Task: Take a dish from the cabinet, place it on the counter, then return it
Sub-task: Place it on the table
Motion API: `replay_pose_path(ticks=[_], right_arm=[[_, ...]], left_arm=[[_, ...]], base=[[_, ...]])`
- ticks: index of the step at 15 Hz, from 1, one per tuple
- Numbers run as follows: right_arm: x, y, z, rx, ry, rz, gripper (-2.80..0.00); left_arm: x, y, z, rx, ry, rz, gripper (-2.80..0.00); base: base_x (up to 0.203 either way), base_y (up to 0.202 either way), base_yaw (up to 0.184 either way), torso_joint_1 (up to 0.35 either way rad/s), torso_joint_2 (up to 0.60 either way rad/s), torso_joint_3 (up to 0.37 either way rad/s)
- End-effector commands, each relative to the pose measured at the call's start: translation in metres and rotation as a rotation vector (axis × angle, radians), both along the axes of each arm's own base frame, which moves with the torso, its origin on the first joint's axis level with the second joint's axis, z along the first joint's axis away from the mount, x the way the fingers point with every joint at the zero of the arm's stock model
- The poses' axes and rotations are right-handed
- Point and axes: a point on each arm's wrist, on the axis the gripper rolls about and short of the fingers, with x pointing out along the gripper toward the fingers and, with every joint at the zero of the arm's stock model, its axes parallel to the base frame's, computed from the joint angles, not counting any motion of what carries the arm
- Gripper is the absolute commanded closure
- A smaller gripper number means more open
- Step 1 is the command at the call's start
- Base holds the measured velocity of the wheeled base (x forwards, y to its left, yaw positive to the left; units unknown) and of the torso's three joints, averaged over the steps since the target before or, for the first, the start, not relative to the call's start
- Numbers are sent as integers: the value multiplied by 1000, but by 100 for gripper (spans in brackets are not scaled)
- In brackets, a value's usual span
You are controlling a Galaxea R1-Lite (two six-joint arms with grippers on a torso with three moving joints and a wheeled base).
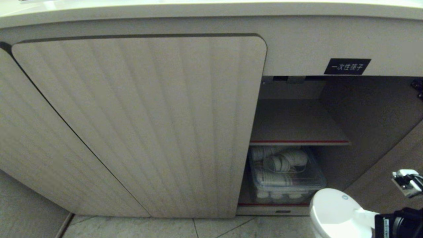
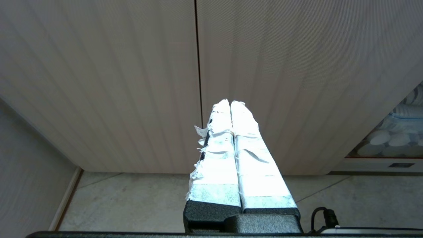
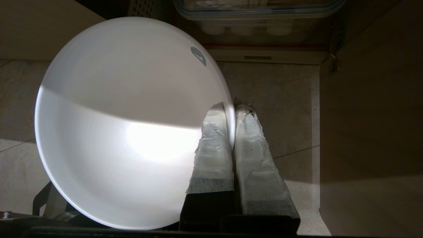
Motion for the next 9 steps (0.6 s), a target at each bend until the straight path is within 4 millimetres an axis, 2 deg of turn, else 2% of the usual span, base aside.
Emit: replay_pose_path(ticks=[1,9], right_arm=[[0,0,-1,0,7,-1,0],[2,1,-5,-4,31,0,0]], left_arm=[[0,0,0,-1,-1,1,0],[0,0,0,-1,0,0,0]], base=[[0,0,0,0,0,0],[0,0,0,0,0,0]])
